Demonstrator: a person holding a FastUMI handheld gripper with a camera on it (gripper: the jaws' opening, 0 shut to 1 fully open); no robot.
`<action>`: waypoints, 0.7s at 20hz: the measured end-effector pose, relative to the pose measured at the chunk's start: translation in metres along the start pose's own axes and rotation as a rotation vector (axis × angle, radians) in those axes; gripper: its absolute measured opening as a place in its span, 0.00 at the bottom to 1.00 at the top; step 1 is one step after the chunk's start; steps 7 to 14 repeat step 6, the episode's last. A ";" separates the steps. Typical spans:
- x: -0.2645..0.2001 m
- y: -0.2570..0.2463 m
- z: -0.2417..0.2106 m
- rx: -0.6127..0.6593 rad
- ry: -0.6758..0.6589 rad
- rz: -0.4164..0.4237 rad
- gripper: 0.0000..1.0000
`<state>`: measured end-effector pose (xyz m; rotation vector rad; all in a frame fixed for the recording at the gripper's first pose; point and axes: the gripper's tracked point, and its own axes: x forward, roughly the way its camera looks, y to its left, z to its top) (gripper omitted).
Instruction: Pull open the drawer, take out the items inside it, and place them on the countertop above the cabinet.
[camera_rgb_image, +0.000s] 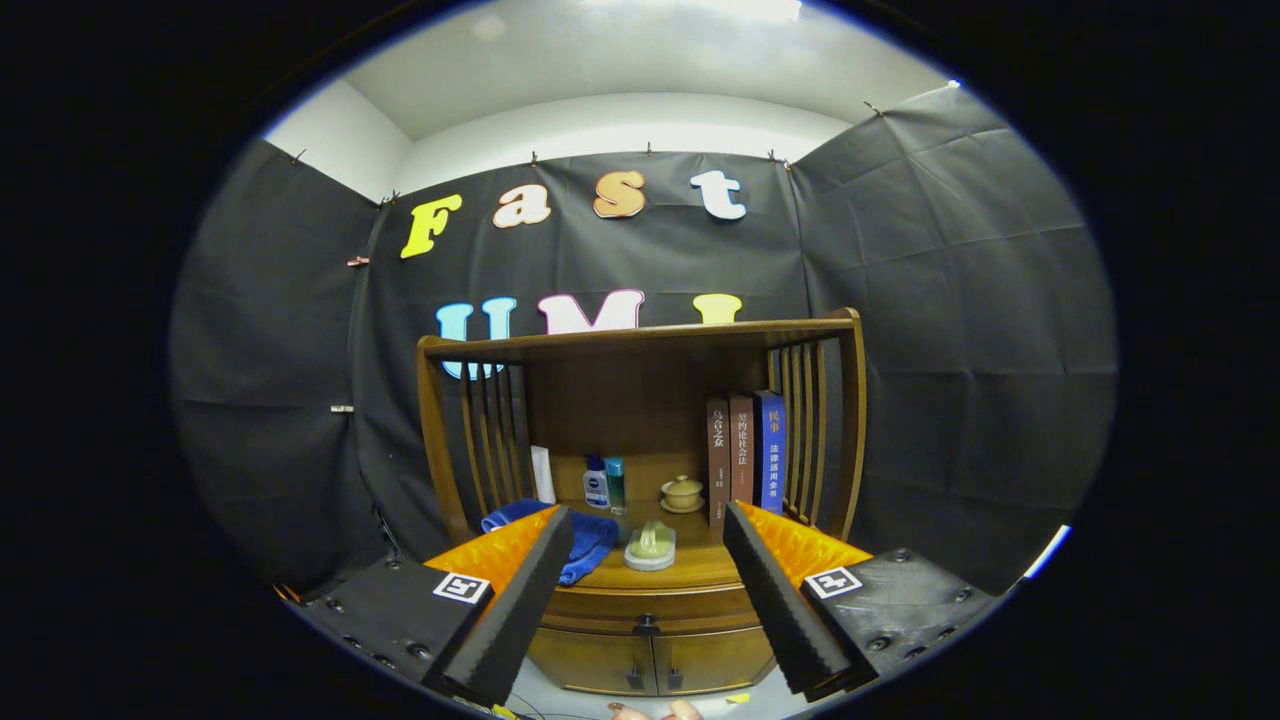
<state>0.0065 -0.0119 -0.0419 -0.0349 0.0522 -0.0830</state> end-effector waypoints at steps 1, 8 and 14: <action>-0.002 0.002 0.000 -0.010 0.002 0.005 0.98; -0.008 0.003 0.006 -0.012 -0.009 0.009 0.98; -0.008 0.003 0.006 -0.012 -0.009 0.009 0.98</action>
